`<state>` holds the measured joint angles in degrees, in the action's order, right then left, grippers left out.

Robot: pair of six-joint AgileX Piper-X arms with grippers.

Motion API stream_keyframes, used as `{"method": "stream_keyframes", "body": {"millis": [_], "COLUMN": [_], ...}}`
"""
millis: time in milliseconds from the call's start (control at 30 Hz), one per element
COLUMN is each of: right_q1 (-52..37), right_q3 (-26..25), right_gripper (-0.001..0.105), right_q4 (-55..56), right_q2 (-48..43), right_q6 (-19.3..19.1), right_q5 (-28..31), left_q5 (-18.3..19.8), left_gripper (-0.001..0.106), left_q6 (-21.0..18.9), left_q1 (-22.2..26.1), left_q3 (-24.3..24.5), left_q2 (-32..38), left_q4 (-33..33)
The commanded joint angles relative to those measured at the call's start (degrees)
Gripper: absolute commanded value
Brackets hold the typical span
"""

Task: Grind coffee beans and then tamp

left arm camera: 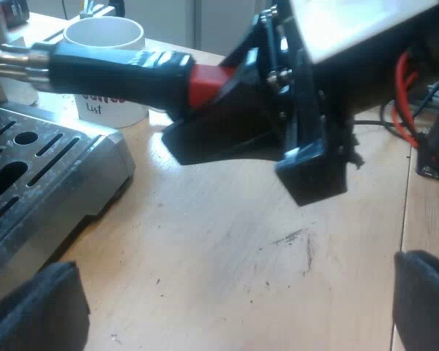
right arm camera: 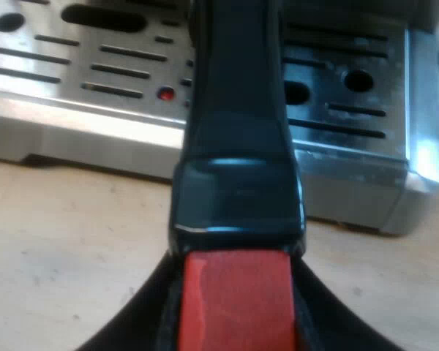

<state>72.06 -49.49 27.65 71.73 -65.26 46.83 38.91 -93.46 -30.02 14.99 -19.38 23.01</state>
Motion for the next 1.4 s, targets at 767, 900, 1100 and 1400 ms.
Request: {"method": "stream_keyframes", "body": {"millis": [767,900,1100,1400], "right_q1": [4.2,4.2,4.2,4.2], "right_q3": [9.7,13.7,19.6,25.8], "right_gripper": [0.0,0.0,0.0,0.0], "right_q4": [3.5,-2.2,-9.0,-17.0], "right_q2": [-18.9,-18.9,-18.8,-15.5], "right_q6": [-19.9,-22.8,-23.6,-23.4], "right_q5": [-15.8,-20.3,-21.6,-22.7], "left_q5": [-2.7,-6.5,-10.9,-13.5], "left_gripper": [0.086,0.086,0.086,0.086], "left_q6": [2.6,2.6,2.6,2.6], "left_q1": [-0.3,-0.3,-0.3,-0.3], "left_q3": [18.3,21.7,23.2,20.5], "left_q2": [0.3,0.3,0.4,0.4], "left_q4": [29.1,32.6,36.4,36.3]}}
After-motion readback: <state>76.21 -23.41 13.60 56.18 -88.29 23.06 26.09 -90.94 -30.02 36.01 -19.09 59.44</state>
